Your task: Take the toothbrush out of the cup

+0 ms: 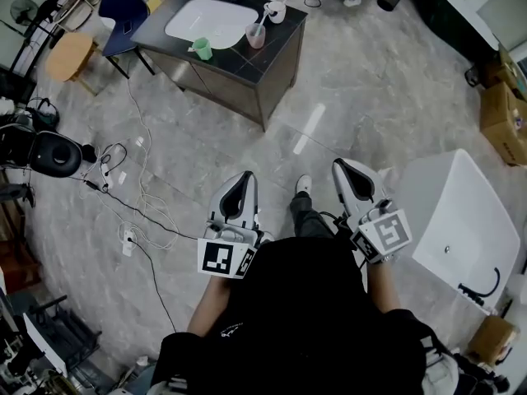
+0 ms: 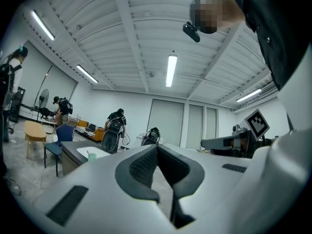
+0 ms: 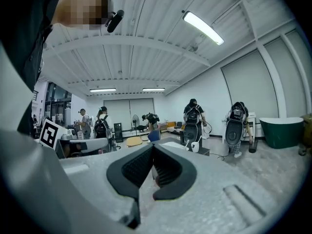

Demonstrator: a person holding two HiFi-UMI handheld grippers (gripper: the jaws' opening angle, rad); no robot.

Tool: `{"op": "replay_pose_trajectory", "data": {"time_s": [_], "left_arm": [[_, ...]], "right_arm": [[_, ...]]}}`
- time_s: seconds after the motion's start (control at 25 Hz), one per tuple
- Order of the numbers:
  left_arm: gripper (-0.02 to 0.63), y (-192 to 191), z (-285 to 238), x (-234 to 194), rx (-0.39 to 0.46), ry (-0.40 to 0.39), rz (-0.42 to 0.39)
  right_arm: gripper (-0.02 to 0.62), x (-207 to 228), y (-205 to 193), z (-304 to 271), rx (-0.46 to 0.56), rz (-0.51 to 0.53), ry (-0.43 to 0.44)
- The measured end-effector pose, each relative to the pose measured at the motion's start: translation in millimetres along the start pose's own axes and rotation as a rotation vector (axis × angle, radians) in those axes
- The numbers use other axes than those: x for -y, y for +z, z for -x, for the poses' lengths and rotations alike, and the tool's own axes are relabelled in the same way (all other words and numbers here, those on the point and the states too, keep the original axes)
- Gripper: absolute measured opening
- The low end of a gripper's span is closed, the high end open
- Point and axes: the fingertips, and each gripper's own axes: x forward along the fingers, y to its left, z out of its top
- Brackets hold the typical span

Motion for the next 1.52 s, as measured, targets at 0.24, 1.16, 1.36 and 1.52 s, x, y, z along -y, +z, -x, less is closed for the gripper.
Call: {"op": "replay_pose_trajectory", "data": {"time_s": [0.24,1.16,1.36,1.52], "left_arm": [[0.008,10,-72,-9,0.013,0.044,0.002],[0.008,10,-223,-46,0.038,0.125,-0.002],[0.008,20,-260,-82,0.038,0.067,0.006],[0.008,33,-291,-116,0.04,0.017,0.003]], "right_arm": [[0.005,59,23,-41,0.006,-0.004,0.05],[0.006,191,43,-148,-0.01,-0.017,0.132],[0.006,201,56,-193,-0.008,-0.012,0.089],[0.006,207,66,-234,0.004,-0.002,0.065]]}}
